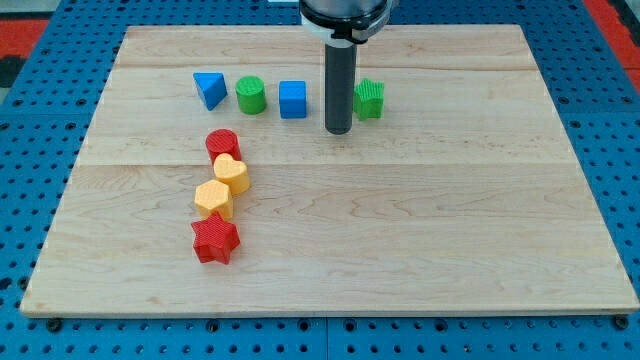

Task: Move the green star to the right of the red star

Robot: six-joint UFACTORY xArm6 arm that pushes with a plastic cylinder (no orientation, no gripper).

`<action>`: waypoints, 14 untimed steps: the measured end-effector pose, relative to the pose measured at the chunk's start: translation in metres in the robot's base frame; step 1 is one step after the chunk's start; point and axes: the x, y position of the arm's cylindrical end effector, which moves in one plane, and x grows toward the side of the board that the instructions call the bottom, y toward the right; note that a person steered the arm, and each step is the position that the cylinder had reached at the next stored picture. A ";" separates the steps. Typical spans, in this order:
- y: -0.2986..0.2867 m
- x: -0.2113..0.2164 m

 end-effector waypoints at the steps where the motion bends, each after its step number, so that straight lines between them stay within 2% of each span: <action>1: 0.000 0.000; 9: -0.004 -0.004; 14: 0.045 -0.009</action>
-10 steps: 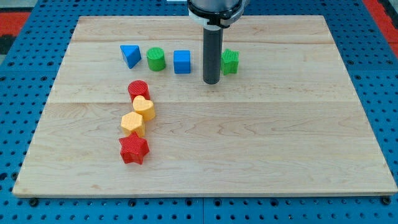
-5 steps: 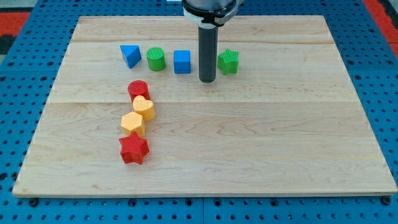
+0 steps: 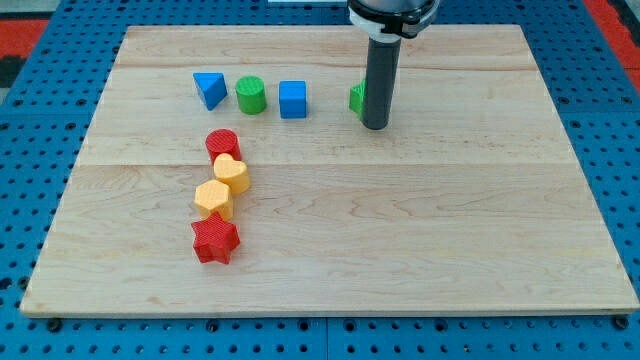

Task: Move the green star to the right of the red star

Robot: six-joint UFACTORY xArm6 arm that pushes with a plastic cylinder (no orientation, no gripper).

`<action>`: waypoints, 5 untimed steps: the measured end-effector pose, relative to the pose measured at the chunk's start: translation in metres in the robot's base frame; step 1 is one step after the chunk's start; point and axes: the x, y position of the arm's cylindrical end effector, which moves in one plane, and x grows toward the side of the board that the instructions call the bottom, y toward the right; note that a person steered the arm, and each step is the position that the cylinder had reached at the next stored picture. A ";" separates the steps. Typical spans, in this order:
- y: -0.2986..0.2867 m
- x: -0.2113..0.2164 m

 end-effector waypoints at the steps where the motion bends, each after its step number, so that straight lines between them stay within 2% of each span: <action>1: 0.000 -0.031; 3: -0.070 -0.073; 4: -0.048 -0.112; 5: 0.028 -0.094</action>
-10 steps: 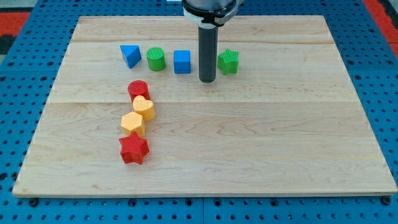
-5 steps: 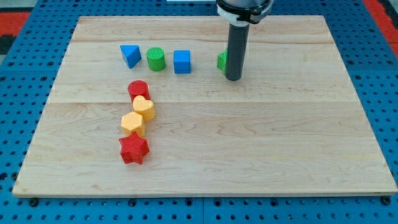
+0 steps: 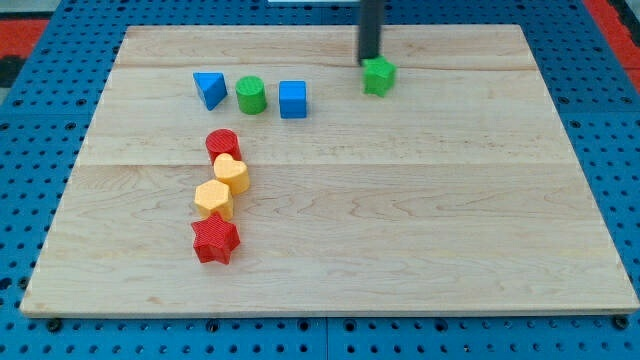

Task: Move the green star to the right of the red star

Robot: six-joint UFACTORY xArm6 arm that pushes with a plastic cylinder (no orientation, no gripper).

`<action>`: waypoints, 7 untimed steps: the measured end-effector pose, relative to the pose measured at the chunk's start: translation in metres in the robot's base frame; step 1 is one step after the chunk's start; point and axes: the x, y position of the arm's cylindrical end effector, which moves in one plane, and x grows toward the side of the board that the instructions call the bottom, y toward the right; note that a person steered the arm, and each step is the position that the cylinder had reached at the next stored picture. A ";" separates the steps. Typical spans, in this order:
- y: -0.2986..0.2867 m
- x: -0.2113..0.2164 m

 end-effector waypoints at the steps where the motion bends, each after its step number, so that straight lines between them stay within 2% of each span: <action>1: 0.016 0.074; 3: 0.048 0.213; 4: 0.056 0.251; 5: 0.023 0.255; 6: 0.010 0.282; 7: 0.023 0.298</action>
